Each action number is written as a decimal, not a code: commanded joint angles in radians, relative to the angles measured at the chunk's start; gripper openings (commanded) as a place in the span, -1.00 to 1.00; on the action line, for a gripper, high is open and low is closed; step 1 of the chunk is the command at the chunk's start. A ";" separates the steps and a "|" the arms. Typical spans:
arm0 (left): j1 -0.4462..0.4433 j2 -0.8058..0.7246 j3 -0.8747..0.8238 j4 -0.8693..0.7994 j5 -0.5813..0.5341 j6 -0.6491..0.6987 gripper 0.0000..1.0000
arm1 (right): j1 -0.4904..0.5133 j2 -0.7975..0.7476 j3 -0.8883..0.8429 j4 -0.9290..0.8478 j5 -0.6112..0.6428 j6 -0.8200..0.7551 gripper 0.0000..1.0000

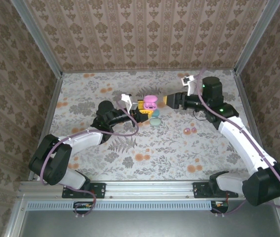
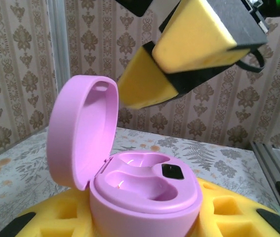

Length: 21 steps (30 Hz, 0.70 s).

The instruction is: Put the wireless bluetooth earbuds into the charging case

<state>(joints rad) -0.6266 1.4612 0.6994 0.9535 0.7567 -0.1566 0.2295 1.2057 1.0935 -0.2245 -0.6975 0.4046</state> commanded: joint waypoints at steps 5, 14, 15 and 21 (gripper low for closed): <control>0.026 -0.016 -0.032 0.162 -0.041 -0.052 -0.53 | -0.125 0.018 -0.015 -0.370 0.302 0.007 0.00; 0.034 -0.032 -0.046 0.168 -0.037 -0.063 -0.53 | -0.174 0.240 -0.092 -0.493 0.413 0.022 -0.20; 0.034 -0.035 -0.048 0.164 -0.037 -0.059 -0.53 | -0.174 0.248 -0.098 -0.497 0.429 0.039 -0.21; 0.038 -0.041 -0.053 0.148 -0.035 -0.046 -0.53 | -0.170 0.279 -0.155 -0.475 0.433 0.132 -0.07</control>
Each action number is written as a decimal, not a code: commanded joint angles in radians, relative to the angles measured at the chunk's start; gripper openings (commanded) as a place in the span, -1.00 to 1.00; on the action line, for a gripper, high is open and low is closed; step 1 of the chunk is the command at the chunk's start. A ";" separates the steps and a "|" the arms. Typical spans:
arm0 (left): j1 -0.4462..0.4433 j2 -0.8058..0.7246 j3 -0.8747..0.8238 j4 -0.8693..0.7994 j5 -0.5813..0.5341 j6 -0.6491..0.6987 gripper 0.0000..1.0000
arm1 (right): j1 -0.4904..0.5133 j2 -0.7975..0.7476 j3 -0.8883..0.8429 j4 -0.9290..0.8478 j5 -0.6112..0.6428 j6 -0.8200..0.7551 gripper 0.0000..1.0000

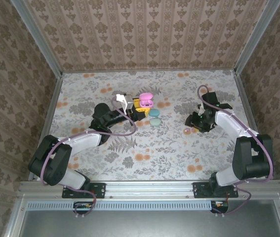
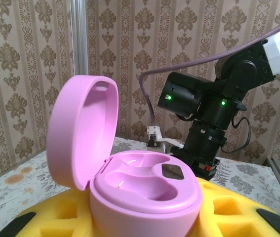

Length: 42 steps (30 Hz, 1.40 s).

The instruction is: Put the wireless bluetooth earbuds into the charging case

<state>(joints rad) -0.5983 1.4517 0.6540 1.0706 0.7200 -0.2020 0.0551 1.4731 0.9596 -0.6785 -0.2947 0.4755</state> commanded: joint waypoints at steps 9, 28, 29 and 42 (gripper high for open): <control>0.015 -0.033 -0.007 0.024 0.012 0.003 -0.53 | 0.041 0.080 -0.033 0.040 0.017 0.103 0.00; 0.019 -0.063 -0.016 -0.019 0.004 0.023 -0.53 | 0.078 0.220 0.014 0.113 0.075 0.115 -0.07; 0.020 -0.064 -0.014 -0.021 0.003 0.024 -0.53 | 0.078 0.226 0.017 0.114 0.079 0.114 -0.07; 0.020 -0.065 -0.011 -0.034 0.004 0.026 -0.53 | 0.078 0.258 0.063 0.114 0.120 0.081 -0.14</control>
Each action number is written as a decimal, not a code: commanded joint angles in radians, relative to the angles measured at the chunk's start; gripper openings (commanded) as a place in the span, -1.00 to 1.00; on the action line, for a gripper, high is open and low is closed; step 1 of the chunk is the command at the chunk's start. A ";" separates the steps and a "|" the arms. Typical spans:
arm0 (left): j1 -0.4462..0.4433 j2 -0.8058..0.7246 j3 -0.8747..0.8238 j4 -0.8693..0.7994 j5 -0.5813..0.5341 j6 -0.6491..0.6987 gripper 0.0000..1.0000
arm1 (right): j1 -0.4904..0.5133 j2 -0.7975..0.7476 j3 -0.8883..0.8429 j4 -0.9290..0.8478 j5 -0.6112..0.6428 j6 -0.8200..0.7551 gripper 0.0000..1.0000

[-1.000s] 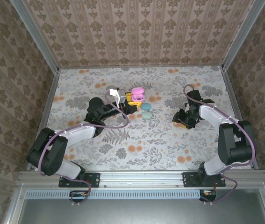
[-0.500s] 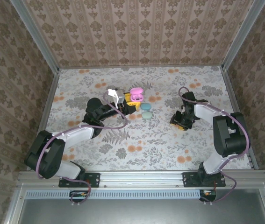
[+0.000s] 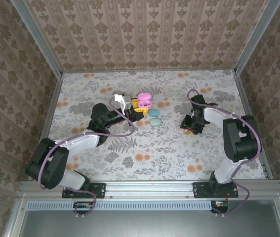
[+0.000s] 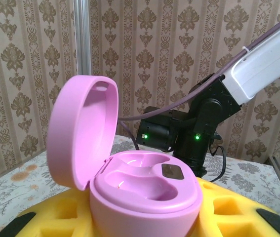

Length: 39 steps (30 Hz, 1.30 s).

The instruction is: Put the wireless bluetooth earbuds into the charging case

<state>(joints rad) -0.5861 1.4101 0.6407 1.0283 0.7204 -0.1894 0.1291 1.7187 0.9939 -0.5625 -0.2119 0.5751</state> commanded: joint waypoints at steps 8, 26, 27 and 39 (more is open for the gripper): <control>0.008 -0.022 0.008 0.004 0.005 0.012 -0.53 | 0.009 0.048 0.069 -0.020 0.051 -0.049 -0.16; 0.011 -0.032 0.004 -0.012 0.000 0.020 -0.52 | 0.079 0.134 0.181 -0.123 0.169 -0.132 -0.32; 0.011 -0.031 0.002 -0.013 0.001 0.020 -0.52 | 0.084 0.138 0.188 -0.135 0.180 -0.140 -0.32; 0.014 -0.031 0.000 -0.015 0.003 0.018 -0.52 | 0.134 0.195 0.259 -0.229 0.235 -0.259 -0.41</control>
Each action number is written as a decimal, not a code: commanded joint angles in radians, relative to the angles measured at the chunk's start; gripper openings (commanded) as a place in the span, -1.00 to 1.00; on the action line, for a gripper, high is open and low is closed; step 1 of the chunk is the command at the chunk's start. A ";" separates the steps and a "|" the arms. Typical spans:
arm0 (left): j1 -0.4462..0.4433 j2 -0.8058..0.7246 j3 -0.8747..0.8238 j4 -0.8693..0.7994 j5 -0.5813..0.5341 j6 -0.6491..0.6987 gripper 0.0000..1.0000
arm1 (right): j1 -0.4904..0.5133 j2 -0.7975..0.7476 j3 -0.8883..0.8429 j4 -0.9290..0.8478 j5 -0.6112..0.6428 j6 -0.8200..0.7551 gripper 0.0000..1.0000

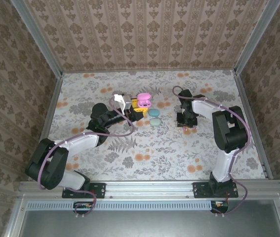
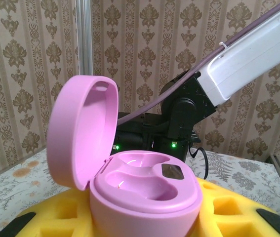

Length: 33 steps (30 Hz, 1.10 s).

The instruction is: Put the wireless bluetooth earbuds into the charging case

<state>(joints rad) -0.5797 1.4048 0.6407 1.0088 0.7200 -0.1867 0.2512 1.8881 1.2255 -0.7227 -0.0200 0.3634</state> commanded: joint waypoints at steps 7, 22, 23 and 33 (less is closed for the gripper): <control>0.007 -0.029 0.000 0.002 0.004 0.015 -0.53 | 0.022 0.048 0.054 -0.109 0.039 -0.091 -0.40; 0.007 -0.031 0.002 -0.005 0.004 0.010 -0.53 | 0.023 0.064 0.071 -0.145 0.033 -0.152 -0.47; 0.007 -0.033 0.002 -0.006 0.004 0.011 -0.53 | 0.022 0.064 0.073 -0.146 0.034 -0.152 -0.48; 0.007 -0.036 0.006 -0.015 0.002 0.015 -0.54 | 0.023 0.063 0.068 -0.160 0.032 -0.153 -0.47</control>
<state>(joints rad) -0.5797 1.3937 0.6407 0.9779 0.7200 -0.1864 0.2668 1.9312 1.2839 -0.8200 0.0044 0.2295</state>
